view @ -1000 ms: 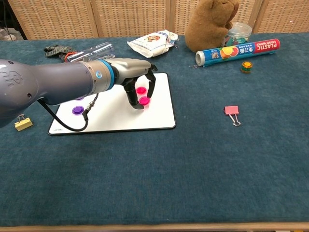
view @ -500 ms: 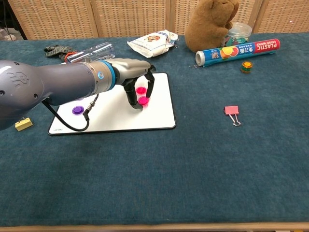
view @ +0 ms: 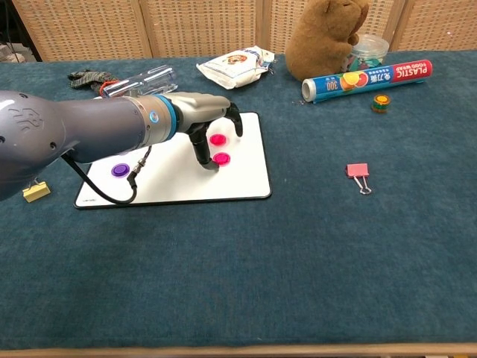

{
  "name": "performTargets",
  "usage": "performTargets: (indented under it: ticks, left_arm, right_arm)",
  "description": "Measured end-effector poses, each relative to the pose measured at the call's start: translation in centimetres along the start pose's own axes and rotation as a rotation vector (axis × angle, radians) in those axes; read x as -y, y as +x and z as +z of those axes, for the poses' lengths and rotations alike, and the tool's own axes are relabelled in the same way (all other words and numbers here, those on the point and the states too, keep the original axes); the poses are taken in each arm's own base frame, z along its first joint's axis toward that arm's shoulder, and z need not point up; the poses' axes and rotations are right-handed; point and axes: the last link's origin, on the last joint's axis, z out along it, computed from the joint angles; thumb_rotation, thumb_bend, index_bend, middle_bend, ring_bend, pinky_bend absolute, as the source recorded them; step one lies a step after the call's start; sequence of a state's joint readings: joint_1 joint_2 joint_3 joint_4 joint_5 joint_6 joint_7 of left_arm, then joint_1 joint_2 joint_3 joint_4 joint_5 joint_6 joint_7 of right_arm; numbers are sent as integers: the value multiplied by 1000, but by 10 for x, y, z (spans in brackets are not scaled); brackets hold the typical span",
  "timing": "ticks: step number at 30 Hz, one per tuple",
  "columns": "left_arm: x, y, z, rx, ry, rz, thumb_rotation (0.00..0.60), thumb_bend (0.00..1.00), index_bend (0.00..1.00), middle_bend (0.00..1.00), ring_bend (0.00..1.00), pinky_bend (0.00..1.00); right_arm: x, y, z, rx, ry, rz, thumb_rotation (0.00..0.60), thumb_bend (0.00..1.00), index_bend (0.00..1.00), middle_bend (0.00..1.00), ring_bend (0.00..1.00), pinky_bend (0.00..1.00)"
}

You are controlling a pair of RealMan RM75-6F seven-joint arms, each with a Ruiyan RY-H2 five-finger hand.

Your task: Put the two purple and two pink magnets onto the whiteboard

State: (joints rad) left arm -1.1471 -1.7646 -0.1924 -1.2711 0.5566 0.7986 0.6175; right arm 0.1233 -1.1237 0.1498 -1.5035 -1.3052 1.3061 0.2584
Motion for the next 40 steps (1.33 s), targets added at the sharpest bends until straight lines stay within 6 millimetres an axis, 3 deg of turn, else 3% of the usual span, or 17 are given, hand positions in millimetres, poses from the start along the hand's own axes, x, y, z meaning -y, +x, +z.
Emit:
performTargets:
  ticks: [6, 10, 14, 17, 22, 27, 32, 36, 40]
  left_arm:
    - [0, 9, -9, -29, -31, -30, 600, 269, 143, 0, 0, 0]
    - [10, 23, -22, -79, -44, -54, 600, 267, 24, 0, 0, 0]
    - [39, 43, -44, -162, -29, -79, 600, 231, 0, 0, 0, 0]
    - [65, 53, -63, -221, -6, -105, 600, 138, 0, 0, 0, 0]
    - [110, 57, -100, -305, 45, -126, 600, 45, 0, 0, 0, 0]
    - [158, 43, -152, -361, 114, -160, 600, 29, 0, 0, 0, 0]
    - [202, 4, -222, -396, 266, -238, 600, 29, 0, 0, 0, 0]
    - [219, -21, -275, -416, 372, -258, 600, 28, 0, 0, 0, 0]
    - [221, -35, -306, -413, 421, -243, 600, 27, 0, 0, 0, 0]
  right_arm:
    - [1, 0, -1, 3, 5, -1, 600, 0, 63, 0, 0, 0]
    - [3, -1, -1, 6, 14, -5, 600, 0, 61, 0, 0, 0]
    - [5, -2, -3, 8, 30, -5, 600, 0, 20, 0, 0, 0]
    - [7, -3, -4, 10, 45, -7, 600, 0, 0, 0, 0, 0]
    - [9, -4, -5, 7, 73, -24, 600, 0, 0, 0, 0, 0]
    - [15, -6, -6, 4, 109, -26, 600, 0, 0, 0, 0, 0]
    - [22, -6, -10, -17, 170, -18, 600, 0, 0, 0, 0, 0]
    - [23, -5, -13, -33, 187, -28, 600, 0, 0, 0, 0, 0]
    - [23, -5, -16, -43, 196, -39, 600, 0, 0, 0, 0, 0]
